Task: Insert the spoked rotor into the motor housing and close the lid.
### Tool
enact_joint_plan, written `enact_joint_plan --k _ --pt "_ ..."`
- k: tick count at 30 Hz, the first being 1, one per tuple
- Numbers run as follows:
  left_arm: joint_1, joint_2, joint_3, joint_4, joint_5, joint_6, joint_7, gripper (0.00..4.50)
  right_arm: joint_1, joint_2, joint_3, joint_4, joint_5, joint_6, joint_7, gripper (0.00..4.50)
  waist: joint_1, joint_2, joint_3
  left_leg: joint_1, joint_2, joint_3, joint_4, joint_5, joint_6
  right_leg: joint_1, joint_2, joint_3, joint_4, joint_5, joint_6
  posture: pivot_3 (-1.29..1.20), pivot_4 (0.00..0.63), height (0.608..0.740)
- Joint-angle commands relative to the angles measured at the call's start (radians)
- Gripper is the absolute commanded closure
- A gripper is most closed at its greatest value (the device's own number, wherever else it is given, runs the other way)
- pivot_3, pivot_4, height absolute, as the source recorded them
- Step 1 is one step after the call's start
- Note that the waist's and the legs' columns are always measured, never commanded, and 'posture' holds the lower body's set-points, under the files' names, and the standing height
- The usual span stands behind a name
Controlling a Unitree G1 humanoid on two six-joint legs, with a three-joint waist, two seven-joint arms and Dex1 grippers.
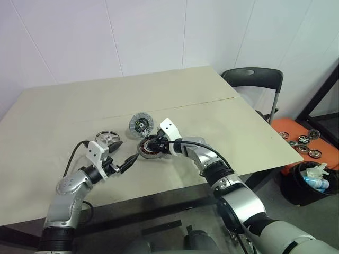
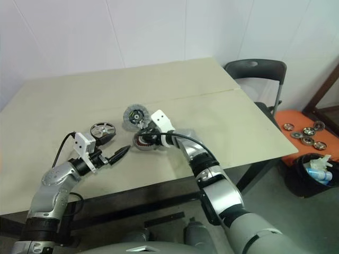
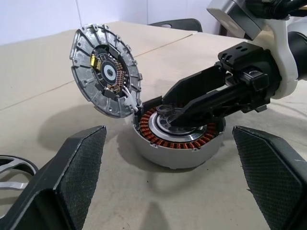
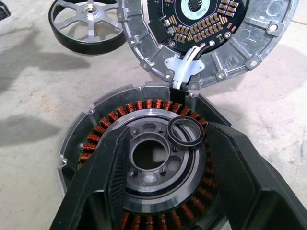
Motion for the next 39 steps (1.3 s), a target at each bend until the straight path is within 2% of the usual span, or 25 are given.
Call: enact_joint_plan --k 1,4,8,18,28,39 --pt "-0.018 0.004 0.0 -0.006 0.008 -0.024 -0.006 0.0 -0.022 0.007 -0.003 0.007 -0.012 -0.022 -0.025 1.89 0.0 0.0 0.0 0.0 0.0 0.0 0.0 0.0 0.0 0.0 0.0 0.0 0.0 0.0 0.0 0.0 0.0 0.74" --pt "-0.018 0.005 -0.002 -0.004 0.008 -0.027 -0.007 0.0 -0.012 0.008 0.0 0.008 -0.019 -0.03 -0.04 2.45 0.0 0.0 0.0 0.0 0.0 0.0 0.0 0.0 0.0 0.0 0.0 0.0 0.0 0.0 0.0 0.0 0.0 0.74" --pt "-0.019 0.005 -0.003 -0.002 0.009 -0.03 -0.009 0.0 0.011 0.012 0.012 -0.012 -0.029 -0.031 -0.048 3.78 0.0 0.0 0.0 0.0 0.0 0.0 0.0 0.0 0.0 0.0 0.0 0.0 0.0 0.0 0.0 0.0 0.0 0.74" --pt "-0.022 0.003 -0.004 0.001 0.01 -0.028 -0.009 0.0 0.022 0.019 0.032 -0.02 -0.041 -0.036 -0.055 3.82 0.0 0.0 0.0 0.001 0.0 0.0 0.0 0.0 0.0 0.001 0.0 0.0 0.0 0.0 0.0 0.0 0.0 0.74" --pt "-0.016 0.004 -0.007 -0.011 0.013 -0.02 -0.007 0.0 0.025 -0.031 0.055 -0.112 -0.022 0.044 0.081 3.82 0.0 0.0 0.0 0.0 0.0 0.0 0.0 0.0 0.0 0.0 0.0 0.0 0.0 0.0 0.0 0.0 0.0 0.74" --pt "-0.016 0.007 -0.008 -0.029 0.01 -0.007 -0.002 0.0 0.032 -0.042 0.084 -0.116 -0.059 0.051 0.054 3.82 0.0 0.0 0.0 0.0 0.0 0.0 0.0 0.0 0.0 0.0 0.0 0.0 0.0 0.0 0.0 0.0 0.0 0.74"
